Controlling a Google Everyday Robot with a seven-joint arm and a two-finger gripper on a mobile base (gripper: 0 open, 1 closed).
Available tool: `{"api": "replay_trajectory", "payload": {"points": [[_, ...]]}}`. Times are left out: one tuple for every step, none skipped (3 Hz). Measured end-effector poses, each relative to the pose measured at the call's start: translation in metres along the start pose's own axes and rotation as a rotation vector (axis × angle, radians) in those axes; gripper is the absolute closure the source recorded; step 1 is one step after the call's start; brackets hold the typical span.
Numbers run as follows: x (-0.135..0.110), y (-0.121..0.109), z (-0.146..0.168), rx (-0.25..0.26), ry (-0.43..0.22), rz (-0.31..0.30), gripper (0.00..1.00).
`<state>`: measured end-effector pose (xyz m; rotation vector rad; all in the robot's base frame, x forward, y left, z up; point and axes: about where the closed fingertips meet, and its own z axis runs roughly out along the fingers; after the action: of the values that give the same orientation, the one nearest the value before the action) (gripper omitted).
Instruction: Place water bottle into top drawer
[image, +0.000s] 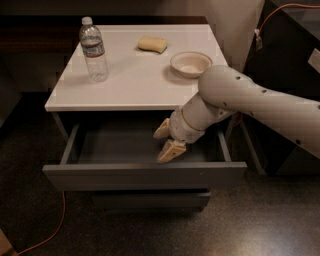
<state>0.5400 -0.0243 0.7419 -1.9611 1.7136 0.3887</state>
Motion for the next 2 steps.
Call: {"api": "replay_trajectory", "payload": {"points": [[0.005, -0.016, 0.002, -0.006, -0.013, 0.017, 0.66], [0.020, -0.026, 0.024, -0.021, 0.011, 0.031, 0.88]]}}
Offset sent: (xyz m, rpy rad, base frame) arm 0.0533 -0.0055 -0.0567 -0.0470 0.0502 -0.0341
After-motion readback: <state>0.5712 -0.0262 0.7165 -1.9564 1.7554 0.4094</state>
